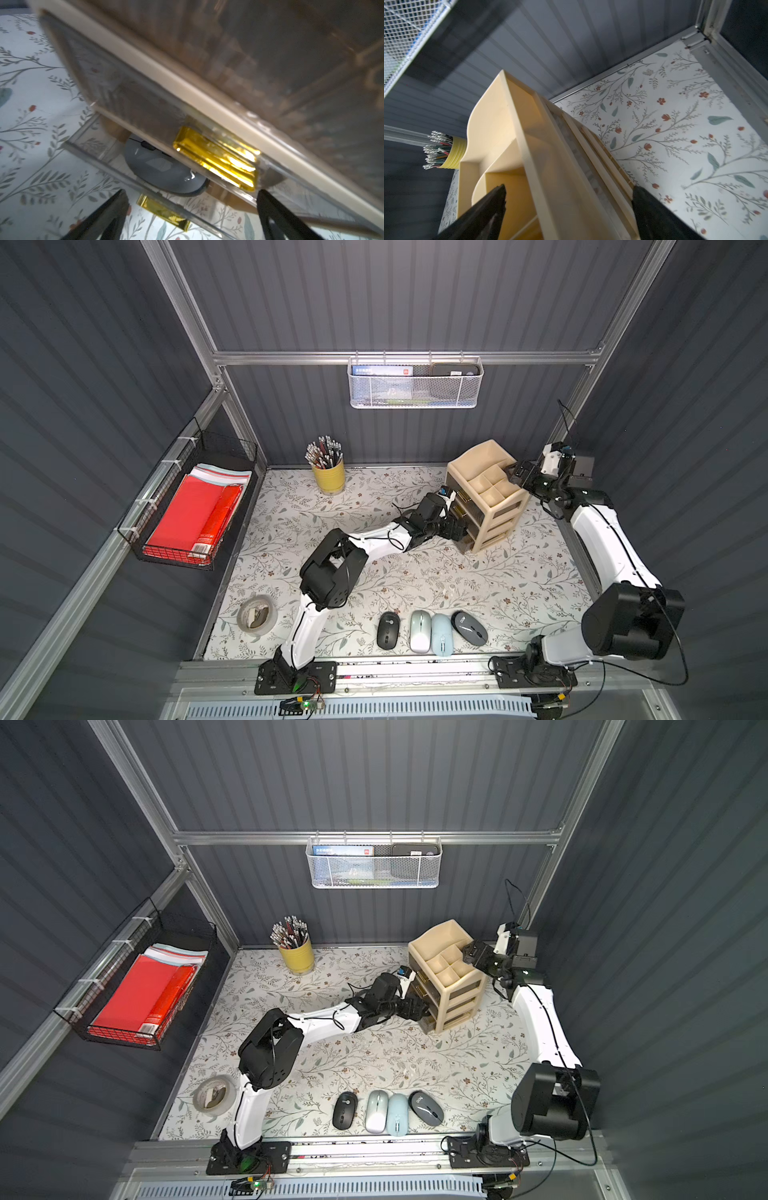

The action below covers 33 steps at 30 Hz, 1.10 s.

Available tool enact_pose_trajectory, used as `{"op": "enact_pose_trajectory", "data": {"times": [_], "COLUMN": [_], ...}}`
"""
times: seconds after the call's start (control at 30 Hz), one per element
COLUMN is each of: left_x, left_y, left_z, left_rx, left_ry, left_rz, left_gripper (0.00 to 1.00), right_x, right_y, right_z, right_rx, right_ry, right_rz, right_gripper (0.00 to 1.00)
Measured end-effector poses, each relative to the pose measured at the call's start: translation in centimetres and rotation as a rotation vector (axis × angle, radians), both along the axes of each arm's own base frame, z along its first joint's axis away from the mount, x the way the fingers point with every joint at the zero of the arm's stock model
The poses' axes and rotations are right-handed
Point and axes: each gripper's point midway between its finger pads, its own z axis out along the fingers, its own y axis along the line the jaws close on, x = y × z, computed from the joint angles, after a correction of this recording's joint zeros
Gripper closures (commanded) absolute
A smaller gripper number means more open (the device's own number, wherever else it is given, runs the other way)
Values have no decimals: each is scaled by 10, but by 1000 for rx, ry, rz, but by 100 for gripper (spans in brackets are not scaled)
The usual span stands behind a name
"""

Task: Take the mice out of the drawer
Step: Close the drawer in the storage box, then open the drawer in the storage box.

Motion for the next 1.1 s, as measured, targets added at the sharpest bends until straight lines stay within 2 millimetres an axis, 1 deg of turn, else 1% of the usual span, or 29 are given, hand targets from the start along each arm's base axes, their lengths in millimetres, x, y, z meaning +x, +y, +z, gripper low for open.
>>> {"op": "enact_pose_trajectory", "data": {"times": [0.07, 0.13, 0.17, 0.23, 0.3, 0.4, 0.47, 0.53, 0.6, 0.67, 0.77, 0.87, 0.93, 1.0, 1.07, 1.1], "left_x": [4, 7, 9, 11, 12, 16, 20, 25, 32, 40, 53, 63, 67, 69, 72, 74], "left_y": [7, 16, 21, 32, 43, 53, 57, 61, 64, 64, 60, 57, 56, 56, 55, 54], "left_z": [3, 3, 2, -4, -11, -16, -16, -15, -10, -3, 5, 5, -1, -11, -22, -27], "left_rx": [22, 53, 68, 97, 124, 149, 150, 146, 134, 116, 91, 72, 69, 72, 81, 86], "left_ry": [-17, -28, -30, -30, -20, -9, -8, -4, -8, -15, -28, -23, -14, 2, 18, 26], "left_rz": [36, 76, 96, 131, 155, 177, 190, 204, 219, 230, 238, 241, 244, 245, 247, 248], "left_gripper": [1, 1, 1, 1, 1, 1, 1, 1, 1, 1, 1, 1, 1, 1, 1, 1], "right_x": [-3, -7, -10, -16, -20, -26, -34, -44, -55, -62, -65, -57, -48, -38, -31, -28], "right_y": [-6, -14, -18, -25, -30, -34, -31, -25, -11, 3, 28, 52, 63, 71, 74, 75], "right_z": [2, 11, 18, 37, 64, 100, 117, 128, 140, 146, 147, 132, 114, 88, 64, 57], "right_rx": [-10, -34, -47, -73, -106, -132, -138, -140, -135, -129, -117, -96, -83, -70, -64, -77], "right_ry": [2, -23, -41, -88, -150, -232, -274, -302, -335, -356, -362, -343, -310, -256, -202, -193], "right_rz": [-24, -60, -81, -114, -141, -159, -156, -142, -100, -53, 29, 118, 160, 192, 207, 217], "right_gripper": [1, 1, 1, 1, 1, 1, 1, 1, 1, 1, 1, 1, 1, 1, 1, 1]}}
